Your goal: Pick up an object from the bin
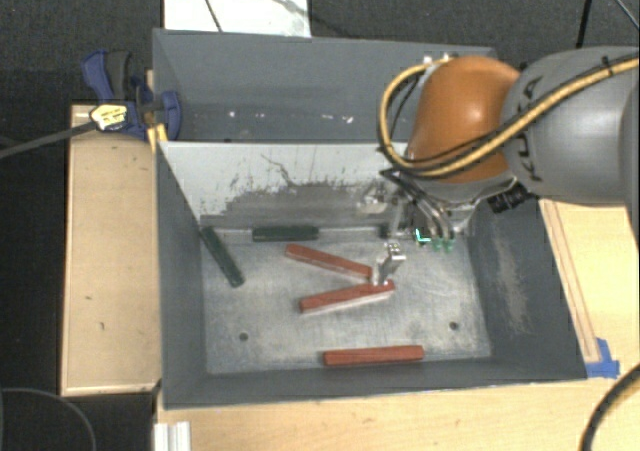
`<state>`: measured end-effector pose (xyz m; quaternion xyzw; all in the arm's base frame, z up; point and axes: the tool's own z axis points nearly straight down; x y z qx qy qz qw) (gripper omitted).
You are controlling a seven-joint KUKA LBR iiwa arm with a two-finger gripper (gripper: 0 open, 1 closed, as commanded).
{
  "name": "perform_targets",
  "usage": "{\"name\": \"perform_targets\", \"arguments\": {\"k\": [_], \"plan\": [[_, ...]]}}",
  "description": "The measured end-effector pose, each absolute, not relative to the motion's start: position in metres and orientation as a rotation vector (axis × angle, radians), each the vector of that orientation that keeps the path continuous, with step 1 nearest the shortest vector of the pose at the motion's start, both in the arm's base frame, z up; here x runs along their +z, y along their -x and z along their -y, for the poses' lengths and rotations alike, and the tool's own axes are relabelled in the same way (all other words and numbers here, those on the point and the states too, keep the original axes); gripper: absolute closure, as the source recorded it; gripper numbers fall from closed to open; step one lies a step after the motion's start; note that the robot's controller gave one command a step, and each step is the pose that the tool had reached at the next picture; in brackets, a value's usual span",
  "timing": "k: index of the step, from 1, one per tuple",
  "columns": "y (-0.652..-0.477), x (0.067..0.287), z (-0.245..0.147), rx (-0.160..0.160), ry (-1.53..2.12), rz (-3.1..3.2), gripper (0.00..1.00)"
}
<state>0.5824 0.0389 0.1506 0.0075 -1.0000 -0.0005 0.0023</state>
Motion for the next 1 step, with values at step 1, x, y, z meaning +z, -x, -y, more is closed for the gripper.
{"name": "perform_targets", "arguments": {"k": [1], "plan": [[-0.5843,0.1544,-0.0388,-0.002,-0.022,3.144,0.0]]}}
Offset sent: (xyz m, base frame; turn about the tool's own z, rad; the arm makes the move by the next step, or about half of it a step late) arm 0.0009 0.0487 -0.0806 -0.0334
